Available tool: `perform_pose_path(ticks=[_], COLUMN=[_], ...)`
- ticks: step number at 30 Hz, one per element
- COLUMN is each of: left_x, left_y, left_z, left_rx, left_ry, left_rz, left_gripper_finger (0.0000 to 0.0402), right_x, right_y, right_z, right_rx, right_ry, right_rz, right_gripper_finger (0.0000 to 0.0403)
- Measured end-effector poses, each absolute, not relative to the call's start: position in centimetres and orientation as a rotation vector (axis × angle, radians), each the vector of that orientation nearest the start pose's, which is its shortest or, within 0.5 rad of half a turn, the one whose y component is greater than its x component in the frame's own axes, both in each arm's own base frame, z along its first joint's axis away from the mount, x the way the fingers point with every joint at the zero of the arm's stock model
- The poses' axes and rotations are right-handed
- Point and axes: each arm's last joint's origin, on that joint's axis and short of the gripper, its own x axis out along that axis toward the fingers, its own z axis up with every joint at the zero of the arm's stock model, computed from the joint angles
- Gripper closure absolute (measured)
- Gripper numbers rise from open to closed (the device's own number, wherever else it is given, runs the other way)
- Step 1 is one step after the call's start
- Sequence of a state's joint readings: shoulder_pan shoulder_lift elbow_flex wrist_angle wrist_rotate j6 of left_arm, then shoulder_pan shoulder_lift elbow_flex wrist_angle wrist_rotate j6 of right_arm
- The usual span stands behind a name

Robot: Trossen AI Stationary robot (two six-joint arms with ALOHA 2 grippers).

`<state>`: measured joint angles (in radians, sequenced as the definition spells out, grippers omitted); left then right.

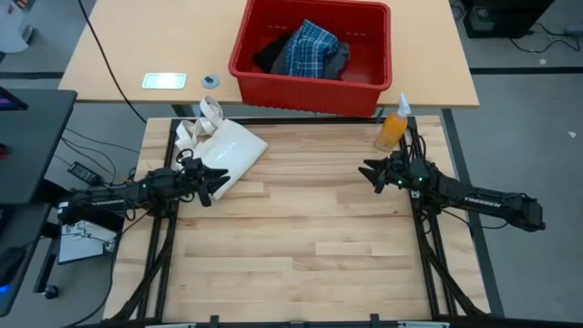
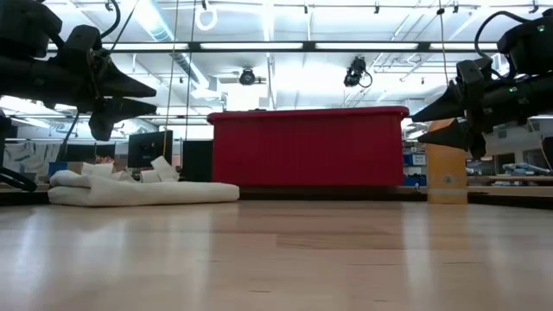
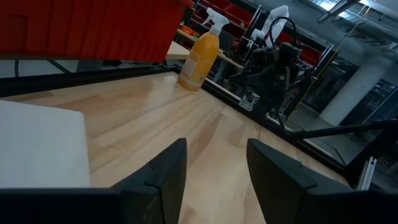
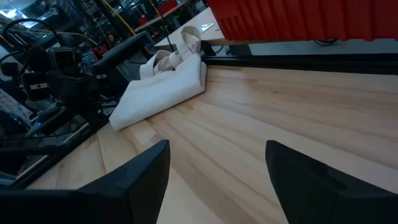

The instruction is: Fold Laundry from Bin

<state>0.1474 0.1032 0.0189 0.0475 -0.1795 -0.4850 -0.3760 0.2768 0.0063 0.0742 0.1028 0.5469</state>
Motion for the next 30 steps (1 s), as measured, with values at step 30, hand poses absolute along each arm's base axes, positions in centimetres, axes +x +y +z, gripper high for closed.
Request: perform_pose_path(ticks=[30], left_x=[10.2], left_y=[2.5], left_z=[18.0], left_rx=[-0.862], left_ry=[-0.304], left_rz=[0.402], left_gripper_finger=[0.023], right_x=[10.4], right_y=[-4.4], right_z=[14.9], right_rx=[0.556], right_ry=[0.061], right_rz=[-0.523], right_gripper_finger=[0.0133])
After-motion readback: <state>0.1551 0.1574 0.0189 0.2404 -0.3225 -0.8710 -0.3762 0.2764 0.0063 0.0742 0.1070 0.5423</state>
